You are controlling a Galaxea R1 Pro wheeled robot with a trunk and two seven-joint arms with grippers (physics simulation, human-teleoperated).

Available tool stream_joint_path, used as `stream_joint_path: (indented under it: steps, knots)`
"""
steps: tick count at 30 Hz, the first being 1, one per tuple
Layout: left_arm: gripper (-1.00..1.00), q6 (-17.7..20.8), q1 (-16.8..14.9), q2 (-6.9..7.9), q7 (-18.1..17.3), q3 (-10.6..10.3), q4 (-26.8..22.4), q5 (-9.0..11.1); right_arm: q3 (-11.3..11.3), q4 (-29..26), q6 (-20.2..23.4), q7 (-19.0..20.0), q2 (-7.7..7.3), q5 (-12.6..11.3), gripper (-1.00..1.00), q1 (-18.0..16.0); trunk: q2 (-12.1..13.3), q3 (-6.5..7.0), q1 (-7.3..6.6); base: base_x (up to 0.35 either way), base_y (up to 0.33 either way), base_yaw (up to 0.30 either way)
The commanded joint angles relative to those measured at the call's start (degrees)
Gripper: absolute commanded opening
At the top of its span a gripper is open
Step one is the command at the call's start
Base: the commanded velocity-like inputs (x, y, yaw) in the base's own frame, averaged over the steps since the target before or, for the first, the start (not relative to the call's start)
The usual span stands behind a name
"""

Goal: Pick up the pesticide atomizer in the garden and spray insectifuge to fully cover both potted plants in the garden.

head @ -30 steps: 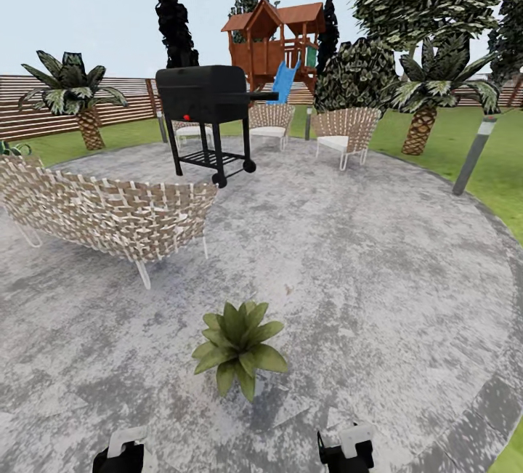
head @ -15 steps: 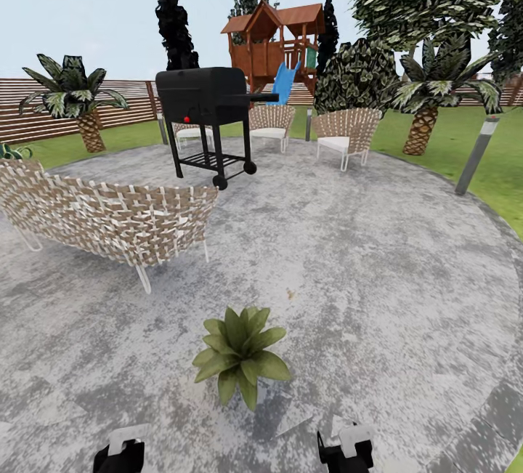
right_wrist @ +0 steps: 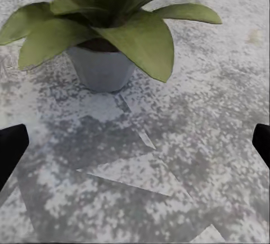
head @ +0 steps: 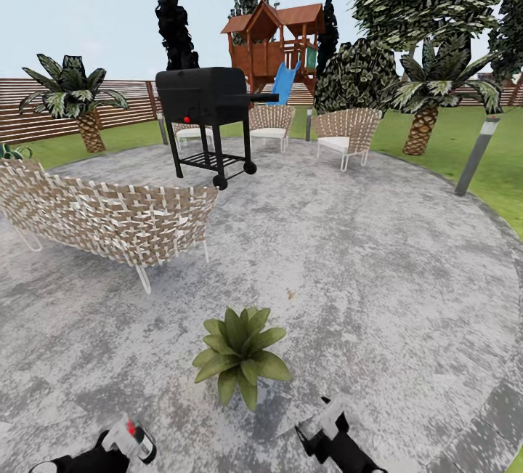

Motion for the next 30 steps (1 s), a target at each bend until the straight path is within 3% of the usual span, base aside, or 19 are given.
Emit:
stream_joint_path:
  steps: [1, 4, 6, 8, 10, 11, 12, 14, 15, 16, 20, 26, 30]
  knots:
    - [-1.0, -0.1, 0.0, 0.11, -2.6, 0.6, -0.1, -3.7, -0.2, -1.0, 1.1, 3.6, -0.03, 1.6, 1.0, 0.0, 0.0, -0.05, -0.01, 0.0, 0.0, 0.0]
    - [-1.0, 0.9, -0.1, 0.13, -5.9, 0.7, -2.3, -10.3, -0.2, -3.3, 4.8, 9.9, 0.0, 4.6, 1.0, 0.0, 0.0, -0.05, -0.01, 0.0, 0.0, 0.0]
    - [-1.0, 5.4, -0.1, -0.07, -8.7, 0.6, -7.1, -14.7, -0.1, -5.5, 8.8, 16.9, 0.37, 5.6, 1.0, -0.1, 0.0, -0.05, -0.01, 0.0, 0.0, 0.0]
    - [-1.0, 10.0, 0.0, -0.4, -14.3, 0.6, -12.3, -18.0, -0.1, -8.2, 12.4, 23.6, 0.68, 5.8, 1.0, -0.3, 0.0, -0.05, -0.01, 0.0, 0.0, 0.0]
    - [-1.0, 11.3, 0.0, -0.58, -17.5, 0.6, -15.8, -20.6, 0.0, -11.2, 16.3, 26.2, 1.22, 5.8, 1.0, -0.3, 0.0, -0.05, -0.01, 0.0, 0.0, 0.0]
    - [-1.0, 11.7, 0.0, -0.88, -18.4, 0.6, -17.1, -22.8, 0.1, -13.6, 21.1, 27.0, 2.45, 5.9, 1.0, -0.4, 0.0, -0.05, -0.01, 0.0, 0.0, 0.0]
    - [-1.0, 11.8, 0.0, -1.36, -18.6, 0.6, -17.4, -24.0, 0.2, -14.6, 22.9, 27.1, 3.16, 6.0, 1.0, -0.4, 0.0, -0.05, -0.01, 0.0, 0.0, 0.0]
    - [-1.0, 12.0, -0.1, -3.19, -18.8, 0.6, -17.6, -27.6, 3.7, -16.2, 24.9, 29.0, 5.15, 6.1, 1.0, -0.7, 0.0, -0.05, -0.01, 0.0, 0.0, 0.0]
    - [-1.0, 12.7, -0.2, -4.99, -18.9, 0.6, -17.6, -30.5, 6.5, -16.7, 26.2, 31.5, 5.64, 6.2, -1.0, -2.3, 0.0, -0.05, -0.01, 0.0, 0.0, 0.0]
    - [-1.0, 13.9, -0.5, -5.82, -18.9, 0.6, -17.7, -32.0, 7.1, -16.8, 27.1, 32.2, 5.77, 6.2, -1.0, -3.2, 0.0, -0.05, -0.01, 0.0, 0.0, 0.0]
    - [-1.0, 15.7, -1.7, -7.42, -19.0, 0.5, -17.7, -34.3, 7.8, -17.0, 28.3, 35.4, 5.95, 7.4, -1.0, -4.2, 0.0, -0.05, -0.01, 0.0, 0.0, 0.0]
    - [-1.0, 16.0, -2.2, -9.42, -19.5, 0.3, -17.7, -34.7, 7.8, -17.0, 28.4, 36.6, 5.99, 8.7, -1.0, -5.1, 0.0, -0.05, -0.01, 0.0, 0.0, 0.0]
    - [-1.0, 15.9, -2.9, -10.96, -21.9, -1.6, -19.2, -34.7, 7.9, -17.2, 28.4, 36.9, 6.06, 9.0, -1.0, -5.5, 0.0, -0.05, -0.01, 0.0, 0.0, 0.0]
